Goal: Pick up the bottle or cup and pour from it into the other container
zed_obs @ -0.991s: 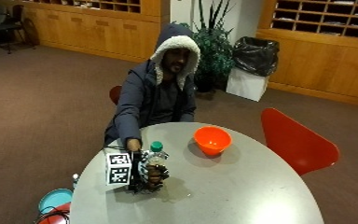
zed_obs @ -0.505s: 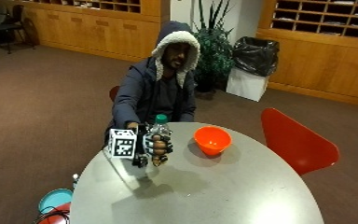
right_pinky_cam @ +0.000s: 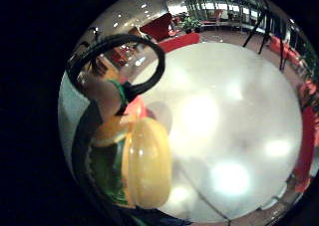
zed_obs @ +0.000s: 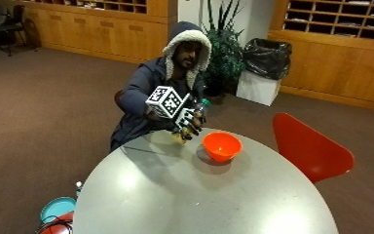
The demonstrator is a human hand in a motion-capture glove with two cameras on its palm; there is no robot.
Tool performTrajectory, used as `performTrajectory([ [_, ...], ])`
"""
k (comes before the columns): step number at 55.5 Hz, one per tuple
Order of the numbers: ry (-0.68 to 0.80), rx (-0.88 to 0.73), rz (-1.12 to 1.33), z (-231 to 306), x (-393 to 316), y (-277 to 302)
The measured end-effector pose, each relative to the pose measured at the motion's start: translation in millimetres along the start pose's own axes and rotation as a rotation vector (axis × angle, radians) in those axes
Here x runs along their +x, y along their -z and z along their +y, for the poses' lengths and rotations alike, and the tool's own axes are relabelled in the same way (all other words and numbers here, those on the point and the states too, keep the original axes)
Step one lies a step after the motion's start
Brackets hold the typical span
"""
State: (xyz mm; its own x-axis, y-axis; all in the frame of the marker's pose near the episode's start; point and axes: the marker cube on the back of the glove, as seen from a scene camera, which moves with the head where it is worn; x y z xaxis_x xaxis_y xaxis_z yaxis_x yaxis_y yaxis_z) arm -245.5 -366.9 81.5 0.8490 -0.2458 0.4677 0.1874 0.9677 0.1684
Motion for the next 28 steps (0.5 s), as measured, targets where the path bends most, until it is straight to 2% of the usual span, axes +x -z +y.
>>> performTrajectory([
  [12,-0.034,-0.113,0.315,-16.4,-12.0,-13.5],
  [28,0.016,-0.219,0.746,-18.4,-29.5,-49.5],
])
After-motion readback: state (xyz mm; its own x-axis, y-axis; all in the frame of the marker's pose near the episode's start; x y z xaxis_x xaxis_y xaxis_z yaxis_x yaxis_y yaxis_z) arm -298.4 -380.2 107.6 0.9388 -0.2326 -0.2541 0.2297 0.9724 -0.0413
